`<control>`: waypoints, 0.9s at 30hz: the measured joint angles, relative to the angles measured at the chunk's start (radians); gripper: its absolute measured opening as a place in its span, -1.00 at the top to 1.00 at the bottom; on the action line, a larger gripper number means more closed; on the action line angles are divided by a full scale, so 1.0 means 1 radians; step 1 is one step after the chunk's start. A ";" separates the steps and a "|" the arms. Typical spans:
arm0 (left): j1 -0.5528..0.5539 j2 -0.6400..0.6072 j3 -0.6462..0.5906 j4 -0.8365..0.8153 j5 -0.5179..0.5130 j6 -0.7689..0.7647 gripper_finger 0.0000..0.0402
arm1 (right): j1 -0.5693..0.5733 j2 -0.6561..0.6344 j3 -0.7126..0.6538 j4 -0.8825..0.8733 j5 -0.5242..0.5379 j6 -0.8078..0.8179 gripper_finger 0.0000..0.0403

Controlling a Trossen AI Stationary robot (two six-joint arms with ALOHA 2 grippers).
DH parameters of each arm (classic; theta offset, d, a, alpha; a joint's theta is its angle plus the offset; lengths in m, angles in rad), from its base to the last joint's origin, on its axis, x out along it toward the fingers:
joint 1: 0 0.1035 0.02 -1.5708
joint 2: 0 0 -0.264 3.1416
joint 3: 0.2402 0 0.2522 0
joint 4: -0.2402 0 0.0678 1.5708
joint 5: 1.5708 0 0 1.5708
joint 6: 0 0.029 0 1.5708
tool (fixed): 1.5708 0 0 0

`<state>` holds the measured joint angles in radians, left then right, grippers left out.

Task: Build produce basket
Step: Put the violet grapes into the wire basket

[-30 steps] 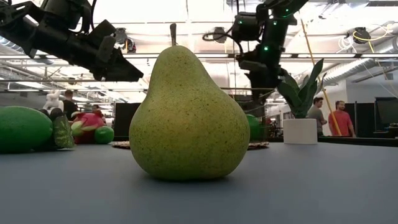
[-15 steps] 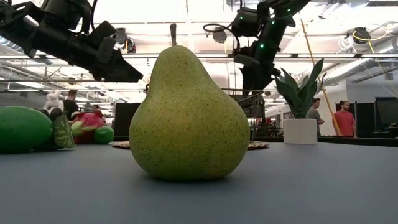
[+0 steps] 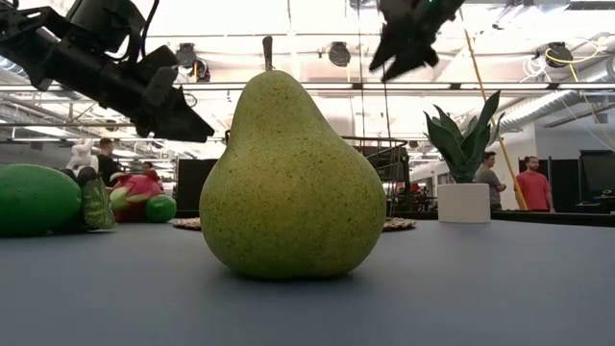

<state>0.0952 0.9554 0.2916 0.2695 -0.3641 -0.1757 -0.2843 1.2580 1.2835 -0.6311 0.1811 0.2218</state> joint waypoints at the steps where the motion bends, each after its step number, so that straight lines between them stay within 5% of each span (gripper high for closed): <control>1: -0.005 0.000 0.000 -0.011 0.000 -0.009 -0.16 | 0.027 -0.003 0.000 0.011 -0.002 -0.001 -0.20; 5: -0.028 0.000 0.000 -0.042 0.001 -0.047 -0.16 | 0.140 0.001 -0.064 0.144 -0.004 -0.041 -0.20; 13: -0.095 0.000 0.000 -0.058 -0.001 -0.141 -0.16 | 0.245 0.044 -0.280 0.760 -0.099 -0.142 -0.20; 18: -0.141 0.000 0.000 -0.047 -0.015 -0.165 -0.16 | 0.200 0.133 -0.174 0.647 -0.186 -0.101 -0.20; 27: -0.251 0.000 0.000 -0.104 -0.060 -0.275 -0.16 | 0.167 0.364 0.227 0.454 -0.131 -0.386 -0.20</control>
<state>-0.1558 0.9550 0.2916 0.1657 -0.4244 -0.4508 -0.1170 1.6218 1.5106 -0.1771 0.0500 -0.1637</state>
